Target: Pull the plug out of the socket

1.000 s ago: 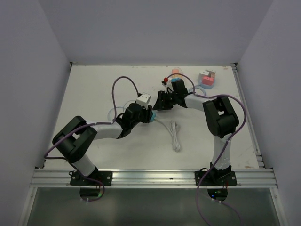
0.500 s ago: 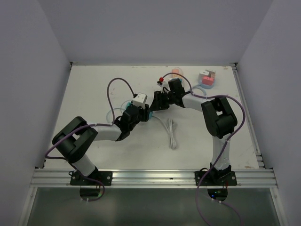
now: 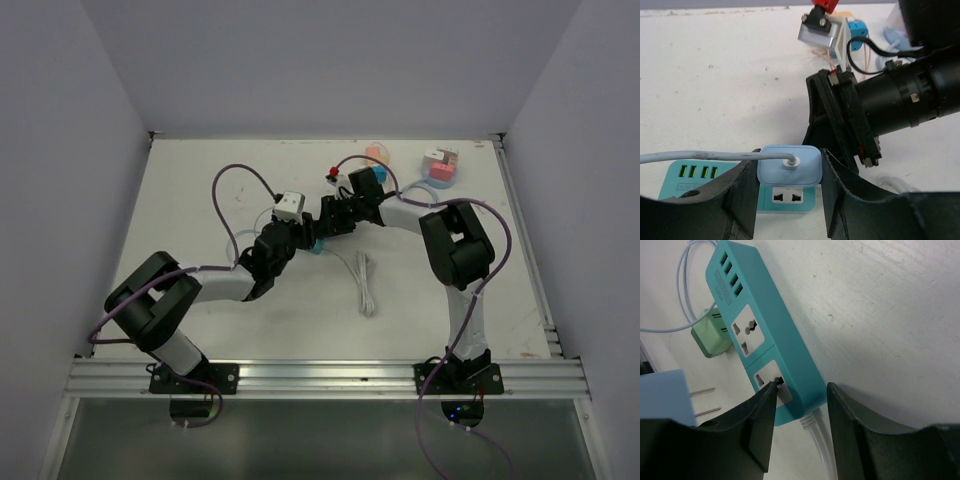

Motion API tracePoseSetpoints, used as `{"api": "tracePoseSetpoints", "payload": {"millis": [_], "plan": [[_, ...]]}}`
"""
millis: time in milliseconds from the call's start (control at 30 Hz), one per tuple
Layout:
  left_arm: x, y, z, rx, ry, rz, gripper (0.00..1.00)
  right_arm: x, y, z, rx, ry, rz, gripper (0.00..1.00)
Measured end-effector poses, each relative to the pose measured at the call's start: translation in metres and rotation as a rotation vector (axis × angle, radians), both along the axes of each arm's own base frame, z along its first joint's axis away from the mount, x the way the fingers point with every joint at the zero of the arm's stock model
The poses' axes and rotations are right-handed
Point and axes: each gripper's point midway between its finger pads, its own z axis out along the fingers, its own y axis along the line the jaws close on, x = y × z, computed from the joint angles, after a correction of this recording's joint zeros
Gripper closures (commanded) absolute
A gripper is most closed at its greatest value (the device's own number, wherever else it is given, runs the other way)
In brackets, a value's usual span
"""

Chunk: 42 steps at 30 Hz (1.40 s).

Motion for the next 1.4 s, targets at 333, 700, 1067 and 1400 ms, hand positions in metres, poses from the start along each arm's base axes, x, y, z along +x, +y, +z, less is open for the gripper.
{"api": "tracePoseSetpoints", "payload": {"millis": [333,700,1067,1400], "plan": [[-0.013,0.006,0.016,-0.039,0.057,0.008,0.95,0.001,-0.002,0.001,-0.013,-0.011,-0.012,0.51],[-0.080,0.053,-0.040,0.075,0.473,0.075,0.82,0.010,-0.024,0.018,-0.105,-0.099,-0.113,0.47],[-0.116,0.073,-0.089,0.077,0.788,0.053,0.41,0.011,-0.039,0.033,-0.176,-0.155,-0.182,0.46],[-0.129,0.079,-0.083,0.137,0.869,0.032,0.15,-0.044,-0.057,0.060,-0.325,-0.232,-0.223,0.32]]}}
